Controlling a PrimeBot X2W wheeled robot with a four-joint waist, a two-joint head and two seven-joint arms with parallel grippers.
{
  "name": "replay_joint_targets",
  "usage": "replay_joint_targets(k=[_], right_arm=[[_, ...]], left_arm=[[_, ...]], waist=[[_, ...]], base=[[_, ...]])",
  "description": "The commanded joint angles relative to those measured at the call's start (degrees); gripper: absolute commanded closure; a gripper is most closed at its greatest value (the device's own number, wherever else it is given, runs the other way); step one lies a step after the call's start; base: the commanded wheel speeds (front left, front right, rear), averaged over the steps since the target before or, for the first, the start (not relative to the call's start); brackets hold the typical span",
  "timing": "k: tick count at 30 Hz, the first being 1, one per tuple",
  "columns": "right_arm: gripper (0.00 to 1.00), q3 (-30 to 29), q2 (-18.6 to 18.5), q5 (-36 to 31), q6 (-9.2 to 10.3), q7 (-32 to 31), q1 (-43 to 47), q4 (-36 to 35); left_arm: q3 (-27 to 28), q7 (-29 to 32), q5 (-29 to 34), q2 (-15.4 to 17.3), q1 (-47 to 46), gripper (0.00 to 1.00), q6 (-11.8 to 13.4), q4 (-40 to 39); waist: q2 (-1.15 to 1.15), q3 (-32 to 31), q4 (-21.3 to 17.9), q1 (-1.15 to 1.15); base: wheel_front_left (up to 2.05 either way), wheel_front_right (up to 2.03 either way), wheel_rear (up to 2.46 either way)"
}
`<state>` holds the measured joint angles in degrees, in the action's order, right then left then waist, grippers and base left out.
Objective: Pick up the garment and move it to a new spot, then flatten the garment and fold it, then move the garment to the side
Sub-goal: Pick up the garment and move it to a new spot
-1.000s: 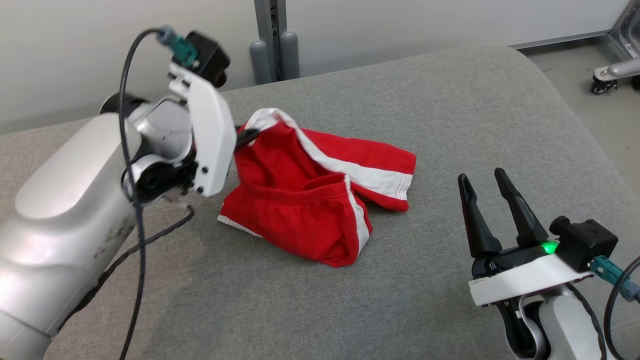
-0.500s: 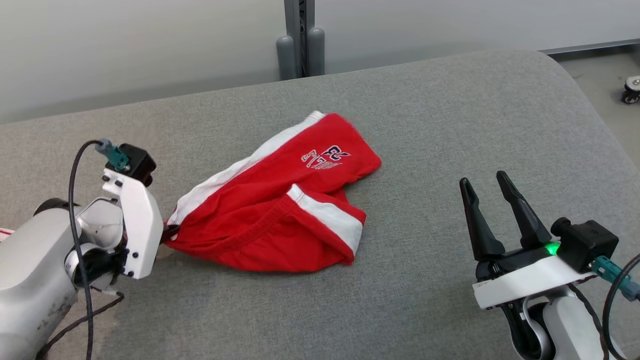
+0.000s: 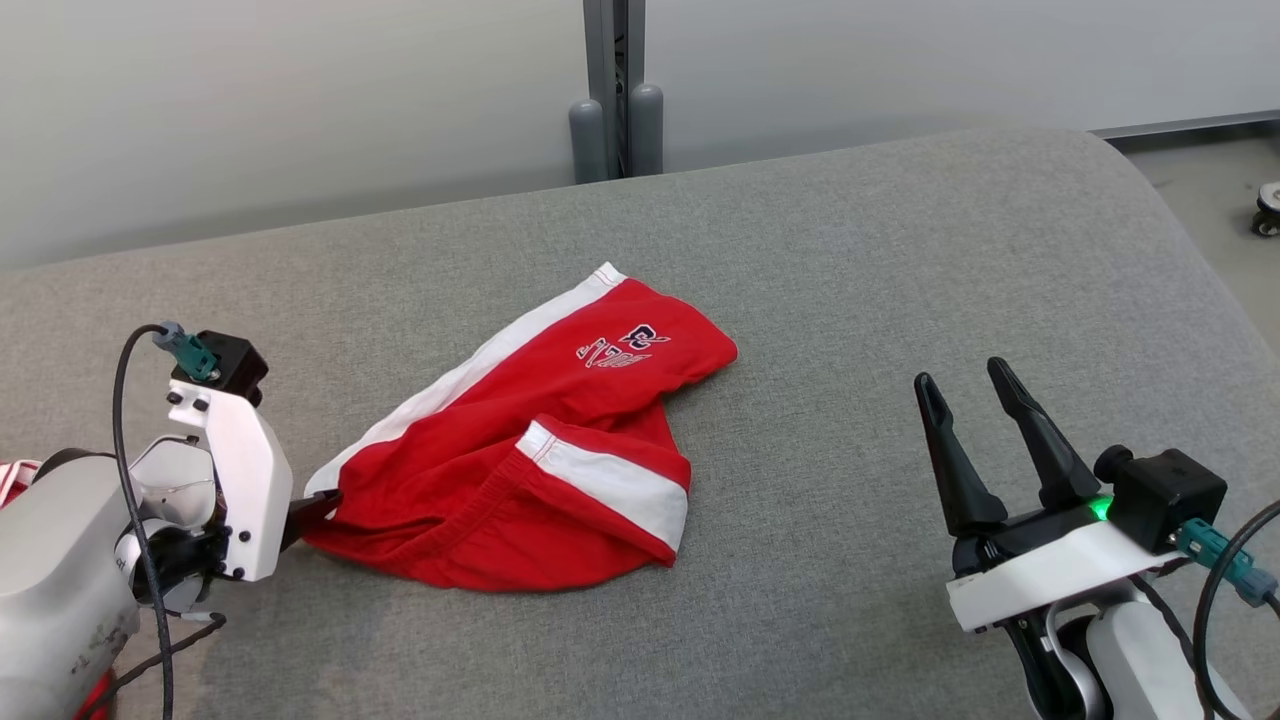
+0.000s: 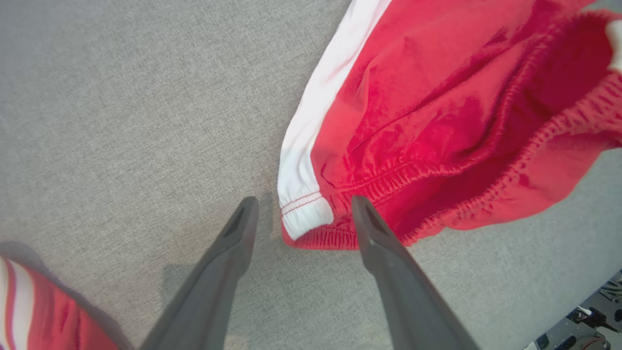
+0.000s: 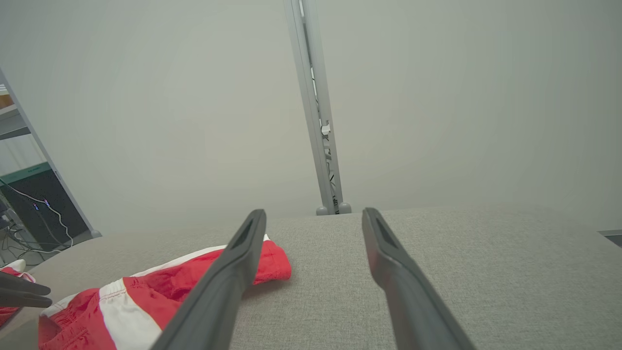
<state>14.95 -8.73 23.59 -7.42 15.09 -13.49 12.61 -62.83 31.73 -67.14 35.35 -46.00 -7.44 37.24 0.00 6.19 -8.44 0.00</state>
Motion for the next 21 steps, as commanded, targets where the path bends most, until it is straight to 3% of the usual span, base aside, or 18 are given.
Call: replay_joint_targets(k=[1,10,13,21], right_arm=[[0.0,-0.14,-0.32,0.0,-0.13,0.08,0.71,0.34],[0.0,-0.63,-0.18,0.06,-0.13,0.08,1.75,0.31],[0.0,-1.12,-0.43,0.36,-0.13,0.09,2.36,-0.1],[0.0,-4.17,-0.52,0.38,-0.13,0.08,3.29,-1.84]], left_arm=[[-0.21,-0.57,-0.26,0.11,-0.29,0.0,-0.04,0.5],[0.67,-7.73,0.58,0.57,-3.66,0.0,-0.04,0.64],[2.22,-12.96,1.45,0.35,-3.89,0.0,0.81,-0.21],[5.09,-19.4,-0.13,1.66,-0.7,0.0,2.16,-5.36]], waist=[[0.0,-0.3,0.13,0.0],[0.0,-1.56,1.01,0.0],[0.0,-1.9,1.39,0.0],[0.0,-2.88,2.55,0.0]], base=[[0.0,0.0,0.0],[0.0,0.0,0.0],[0.0,0.0,0.0],[0.0,0.0,0.0]])
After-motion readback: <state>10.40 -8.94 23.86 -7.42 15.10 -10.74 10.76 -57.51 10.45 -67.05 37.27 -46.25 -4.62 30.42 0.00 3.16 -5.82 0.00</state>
